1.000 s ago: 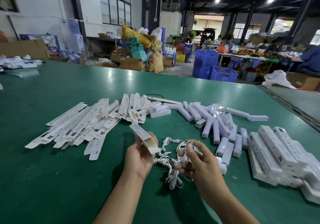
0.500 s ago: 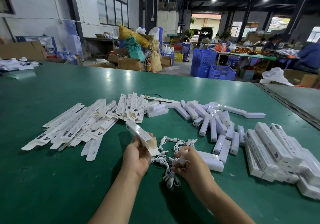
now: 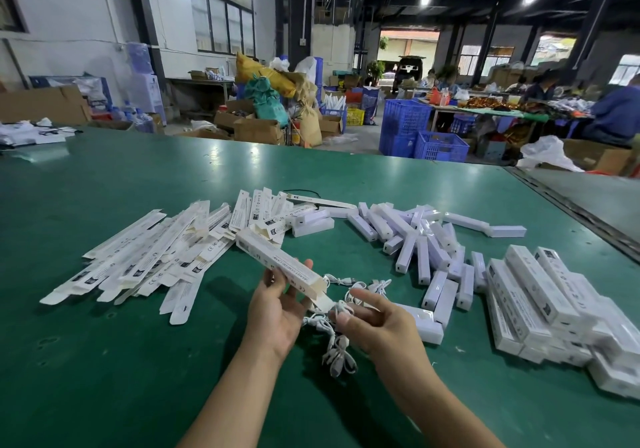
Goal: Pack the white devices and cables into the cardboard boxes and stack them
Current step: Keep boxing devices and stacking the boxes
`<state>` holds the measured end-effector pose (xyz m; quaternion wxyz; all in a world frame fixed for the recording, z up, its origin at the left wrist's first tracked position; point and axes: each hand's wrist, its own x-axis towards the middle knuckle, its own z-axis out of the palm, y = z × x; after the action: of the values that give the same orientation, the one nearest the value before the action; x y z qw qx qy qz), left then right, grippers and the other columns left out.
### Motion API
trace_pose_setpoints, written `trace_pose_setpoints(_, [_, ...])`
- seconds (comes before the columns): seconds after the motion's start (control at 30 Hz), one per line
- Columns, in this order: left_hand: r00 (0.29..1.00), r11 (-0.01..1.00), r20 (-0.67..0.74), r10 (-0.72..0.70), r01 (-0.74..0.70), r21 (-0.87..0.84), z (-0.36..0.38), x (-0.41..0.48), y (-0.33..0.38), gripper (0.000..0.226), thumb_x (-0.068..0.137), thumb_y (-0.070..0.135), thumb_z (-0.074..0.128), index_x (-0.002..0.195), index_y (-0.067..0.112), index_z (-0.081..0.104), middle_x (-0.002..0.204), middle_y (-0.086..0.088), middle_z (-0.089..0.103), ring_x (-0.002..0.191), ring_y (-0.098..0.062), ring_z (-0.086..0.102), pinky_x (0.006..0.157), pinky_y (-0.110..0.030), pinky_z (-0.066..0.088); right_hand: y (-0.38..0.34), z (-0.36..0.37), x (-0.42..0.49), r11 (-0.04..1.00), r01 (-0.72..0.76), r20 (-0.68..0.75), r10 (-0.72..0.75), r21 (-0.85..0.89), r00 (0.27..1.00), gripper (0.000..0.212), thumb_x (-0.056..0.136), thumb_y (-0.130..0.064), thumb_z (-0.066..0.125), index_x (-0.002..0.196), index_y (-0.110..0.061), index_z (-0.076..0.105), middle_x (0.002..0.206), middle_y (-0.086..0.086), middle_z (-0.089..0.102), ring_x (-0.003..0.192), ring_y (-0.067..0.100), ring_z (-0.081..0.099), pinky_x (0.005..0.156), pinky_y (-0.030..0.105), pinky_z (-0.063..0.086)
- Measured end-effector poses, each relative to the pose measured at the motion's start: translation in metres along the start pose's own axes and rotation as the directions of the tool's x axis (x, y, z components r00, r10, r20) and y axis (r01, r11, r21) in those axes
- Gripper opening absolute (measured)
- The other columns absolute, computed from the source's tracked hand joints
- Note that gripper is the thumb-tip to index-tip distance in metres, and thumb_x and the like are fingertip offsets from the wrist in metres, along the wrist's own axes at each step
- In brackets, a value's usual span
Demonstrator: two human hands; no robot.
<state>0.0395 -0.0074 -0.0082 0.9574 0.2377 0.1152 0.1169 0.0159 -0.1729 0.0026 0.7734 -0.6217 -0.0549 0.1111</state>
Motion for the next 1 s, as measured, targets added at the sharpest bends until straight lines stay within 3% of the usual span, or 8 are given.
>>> trace_pose_setpoints(0.07, [0.999, 1.0, 0.038, -0.006, 0.007, -0.024, 0.001, -0.001, 0.0, 0.024, 0.103, 0.012, 0.04, 0.115, 0.019, 0.06, 0.098, -0.004, 0.077, 0.087, -0.021, 0.076, 0.062, -0.045, 0.063, -0.003, 0.002, -0.001, 0.999, -0.008, -0.016, 0.008, 0.032, 1.0, 0.035, 0.079, -0.003, 0.076, 0.111, -0.009, 0.063, 0.096, 0.016, 0.075, 0.09, 0.034, 0.072, 0.078, 0.035, 0.061])
trace_pose_setpoints(0.2, [0.994, 1.0, 0.111, -0.012, 0.013, -0.014, 0.001, -0.002, -0.003, 0.03, 0.098, 0.01, 0.043, 0.119, 0.022, 0.06, 0.103, -0.001, 0.077, 0.091, -0.02, 0.076, 0.064, -0.045, 0.062, -0.01, 0.001, -0.003, 0.996, 0.083, -0.055, -0.085, -0.023, 0.995, 0.02, 0.079, -0.001, 0.076, 0.098, 0.001, 0.071, 0.083, 0.014, 0.076, 0.071, 0.022, 0.073, 0.06, 0.02, 0.055])
trace_pose_setpoints(0.37, [0.978, 1.0, 0.206, -0.021, 0.025, -0.016, 0.003, -0.004, -0.008, 0.039, 0.083, 0.01, 0.05, 0.117, 0.023, 0.062, 0.113, 0.0, 0.075, 0.101, -0.021, 0.073, 0.064, -0.047, 0.061, -0.01, 0.0, -0.003, 0.994, 0.102, -0.076, -0.105, -0.044, 0.992, 0.014, 0.075, -0.003, 0.081, 0.088, -0.007, 0.077, 0.074, 0.01, 0.074, 0.059, 0.01, 0.065, 0.054, 0.015, 0.048])
trace_pose_setpoints(0.5, [0.967, 0.998, 0.248, -0.054, 0.057, -0.004, 0.002, -0.004, -0.013, 0.038, 0.092, 0.002, 0.042, 0.112, 0.022, 0.067, 0.116, -0.002, 0.074, 0.103, -0.023, 0.073, 0.065, -0.046, 0.061, -0.011, 0.0, -0.003, 0.996, 0.09, -0.133, -0.089, -0.003, 0.987, 0.028, 0.071, -0.007, 0.084, 0.093, -0.003, 0.067, 0.079, 0.014, 0.074, 0.065, 0.019, 0.069, 0.055, 0.02, 0.052])
trace_pose_setpoints(0.67, [0.941, 0.995, 0.325, -0.092, 0.076, 0.062, 0.003, -0.007, -0.02, 0.043, 0.082, 0.002, 0.047, 0.093, 0.026, 0.08, 0.117, -0.005, 0.073, 0.107, -0.025, 0.071, 0.069, -0.047, 0.061, -0.01, -0.001, 0.001, 0.999, 0.029, -0.216, -0.019, 0.043, 0.976, 0.022, 0.075, -0.012, 0.08, 0.082, 0.0, 0.063, 0.073, 0.013, 0.073, 0.066, 0.022, 0.068, 0.059, 0.027, 0.053])
trace_pose_setpoints(0.77, [0.938, 0.995, 0.333, -0.091, 0.076, 0.058, 0.003, -0.006, -0.021, 0.043, 0.082, 0.001, 0.047, 0.092, 0.026, 0.08, 0.116, -0.006, 0.074, 0.106, -0.026, 0.072, 0.069, -0.048, 0.061, -0.011, -0.002, 0.002, 0.983, -0.043, -0.148, 0.07, 0.179, 0.987, 0.02, 0.082, -0.01, 0.073, 0.091, 0.007, 0.065, 0.088, 0.019, 0.075, 0.08, 0.023, 0.073, 0.065, 0.025, 0.057])
trace_pose_setpoints(0.87, [0.947, 0.998, 0.317, -0.057, 0.058, 0.008, 0.003, -0.005, -0.016, 0.043, 0.08, 0.0, 0.047, 0.087, 0.027, 0.081, 0.112, -0.005, 0.075, 0.101, -0.025, 0.073, 0.065, -0.047, 0.06, -0.01, -0.001, 0.004, 0.905, -0.117, -0.029, 0.141, 0.408, 0.99, 0.008, 0.089, 0.011, 0.058, 0.096, 0.011, 0.062, 0.095, 0.023, 0.072, 0.083, 0.027, 0.073, 0.066, 0.022, 0.059])
trace_pose_setpoints(1.0, [0.949, 0.998, 0.31, -0.054, 0.06, -0.009, 0.005, -0.007, -0.014, 0.038, 0.082, 0.004, 0.05, 0.084, 0.027, 0.081, 0.11, -0.004, 0.076, 0.099, -0.024, 0.074, 0.064, -0.045, 0.061, -0.007, -0.001, 0.005, 0.904, -0.096, -0.033, 0.121, 0.416, 0.992, 0.023, 0.086, 0.013, 0.06, 0.108, 0.013, 0.054, 0.087, 0.022, 0.071, 0.078, 0.029, 0.073, 0.064, 0.023, 0.058])
